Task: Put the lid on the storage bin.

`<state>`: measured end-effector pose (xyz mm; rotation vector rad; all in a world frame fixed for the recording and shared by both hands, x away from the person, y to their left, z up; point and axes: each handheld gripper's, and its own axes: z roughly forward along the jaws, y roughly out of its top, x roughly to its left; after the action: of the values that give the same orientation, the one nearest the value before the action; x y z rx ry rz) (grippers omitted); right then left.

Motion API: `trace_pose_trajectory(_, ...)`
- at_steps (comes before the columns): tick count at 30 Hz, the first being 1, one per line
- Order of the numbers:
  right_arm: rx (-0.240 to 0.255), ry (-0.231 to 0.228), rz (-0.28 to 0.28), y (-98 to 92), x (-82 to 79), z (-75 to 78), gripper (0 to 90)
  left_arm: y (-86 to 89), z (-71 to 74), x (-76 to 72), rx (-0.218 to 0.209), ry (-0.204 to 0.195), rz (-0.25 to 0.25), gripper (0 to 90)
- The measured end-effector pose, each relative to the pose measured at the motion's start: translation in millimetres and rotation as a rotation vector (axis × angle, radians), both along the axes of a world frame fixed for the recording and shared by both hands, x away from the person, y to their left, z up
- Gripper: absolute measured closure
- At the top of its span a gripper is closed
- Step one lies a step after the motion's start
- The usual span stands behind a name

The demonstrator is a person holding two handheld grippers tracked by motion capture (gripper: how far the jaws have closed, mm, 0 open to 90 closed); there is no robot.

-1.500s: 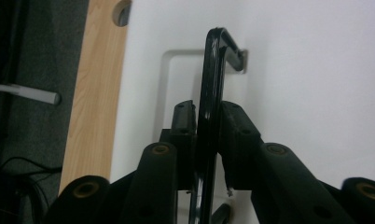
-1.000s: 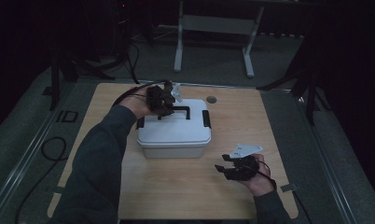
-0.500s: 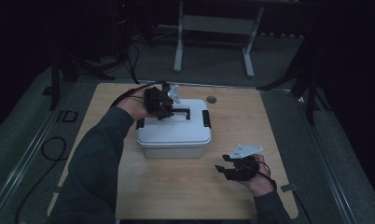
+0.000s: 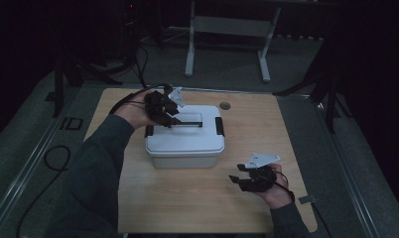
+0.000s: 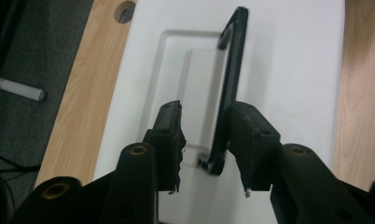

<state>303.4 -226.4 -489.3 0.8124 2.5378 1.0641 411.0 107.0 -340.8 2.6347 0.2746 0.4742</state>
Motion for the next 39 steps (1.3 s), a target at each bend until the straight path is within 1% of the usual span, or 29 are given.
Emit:
trace_pose_trajectory(6, 0.002, -0.002, -0.001, -0.6, -0.1, 0.2, 47.0, 16.6, 6.2, -3.9, -0.029, -0.015, 0.041, 60.9)
trace_pose_trajectory(8, 0.002, -0.002, -0.002, -0.7, 0.1, 0.2, 47.0, 22.3, 6.4, -4.4, -0.038, -0.025, 0.061, 60.6)
trace_pose_trajectory(9, 0.002, -0.002, -0.002, -0.7, 0.1, 0.1, 47.0, 25.2, 5.7, -4.6, -0.052, -0.026, 0.072, 60.6)
trace_pose_trajectory(11, 0.0, -0.001, -0.002, -0.8, 0.3, 0.1, 47.0, 31.4, 3.4, -4.5, -0.065, -0.036, 0.095, 60.6)
trace_pose_trajectory(13, 0.001, 0.0, -0.003, -0.8, 0.3, 0.1, 47.0, 38.2, 0.2, -4.0, -0.085, -0.037, 0.116, 60.5)
trace_pose_trajectory(17, 0.0, -0.001, -0.005, -1.5, 0.6, -0.1, 47.0, 53.3, -7.2, -2.2, -0.105, -0.047, 0.192, 59.6)
trace_pose_trajectory(18, -0.001, -0.001, -0.004, -1.5, 0.6, -0.1, 47.0, 57.6, -9.0, -1.1, -0.103, -0.049, 0.212, 59.6)
trace_pose_trajectory(22, -0.001, 0.001, -0.004, -1.2, 0.5, -0.2, 46.9, 73.9, -17.2, 0.2, -0.12, -0.055, 0.285, 59.7)
trace_pose_trajectory(26, -0.001, 0.0, -0.005, -1.6, 0.7, -0.1, 46.9, 88.4, -24.0, -0.7, -0.125, -0.077, 0.345, 60.0)
trace_pose_trajectory(28, 0.0, 0.003, -0.007, -2.0, 0.6, -0.2, 46.9, 97.0, -28.0, -1.2, -0.129, -0.079, 0.382, 60.3)
trace_pose_trajectory(30, 0.001, 0.003, -0.008, -2.5, 0.7, -0.3, 46.9, 103.4, -31.5, -2.1, -0.128, -0.084, 0.408, 60.3)
trace_pose_trajectory(34, 0.002, 0.001, -0.011, -3.9, 0.8, 0.3, 46.9, 117.8, -41.6, -4.4, -0.145, -0.078, 0.461, 60.4)
trace_pose_trajectory(37, 0.001, 0.0, -0.012, -4.6, 1.2, 0.1, 46.9, 124.9, -47.5, -5.4, -0.153, -0.072, 0.483, 60.4)
trace_pose_trajectory(39, 0.001, 0.003, -0.012, -4.4, 1.2, 0.0, 46.9, 128.1, -50.6, -6.2, -0.149, -0.068, 0.492, 60.3)
